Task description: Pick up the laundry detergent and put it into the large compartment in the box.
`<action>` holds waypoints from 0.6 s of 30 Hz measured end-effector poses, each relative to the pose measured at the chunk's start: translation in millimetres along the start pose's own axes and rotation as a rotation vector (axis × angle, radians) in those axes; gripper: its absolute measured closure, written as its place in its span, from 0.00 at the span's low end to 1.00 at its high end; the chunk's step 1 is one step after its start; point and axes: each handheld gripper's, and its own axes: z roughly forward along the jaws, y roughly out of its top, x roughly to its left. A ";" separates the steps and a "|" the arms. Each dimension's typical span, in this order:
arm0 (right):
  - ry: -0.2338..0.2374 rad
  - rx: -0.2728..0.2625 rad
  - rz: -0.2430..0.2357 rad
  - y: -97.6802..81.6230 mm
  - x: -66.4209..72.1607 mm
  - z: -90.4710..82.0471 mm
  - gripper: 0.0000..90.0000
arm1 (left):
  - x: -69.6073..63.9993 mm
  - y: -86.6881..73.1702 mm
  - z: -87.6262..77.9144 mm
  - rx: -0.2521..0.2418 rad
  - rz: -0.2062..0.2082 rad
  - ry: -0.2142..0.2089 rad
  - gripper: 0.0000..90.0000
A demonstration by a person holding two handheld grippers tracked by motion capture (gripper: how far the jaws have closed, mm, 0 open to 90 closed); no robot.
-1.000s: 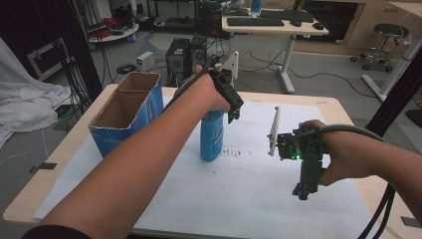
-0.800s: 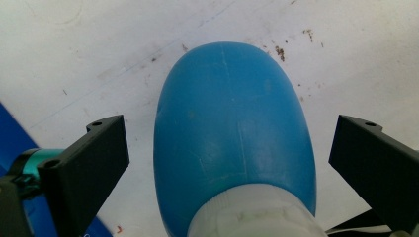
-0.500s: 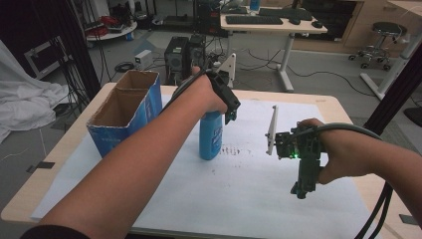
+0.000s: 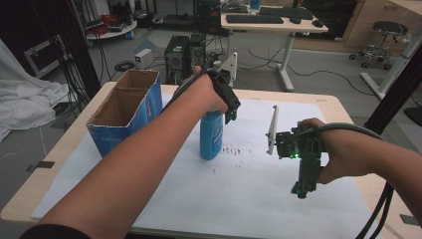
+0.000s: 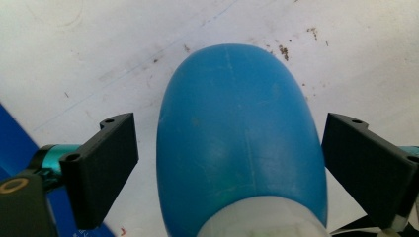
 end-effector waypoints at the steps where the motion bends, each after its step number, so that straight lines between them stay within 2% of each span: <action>1: -0.002 -0.001 0.000 0.3 -0.1 0.2 0.02 | -0.3 0.0 0.0 -0.003 -0.002 0.001 0.09; 8: 0.001 -0.001 -0.015 2.2 0.1 1.4 0.02 | 3.1 0.1 0.5 0.006 -0.006 0.008 0.16; 18: -0.003 0.001 -0.004 1.4 0.4 1.1 0.02 | 1.8 0.9 0.6 0.004 0.001 0.006 0.20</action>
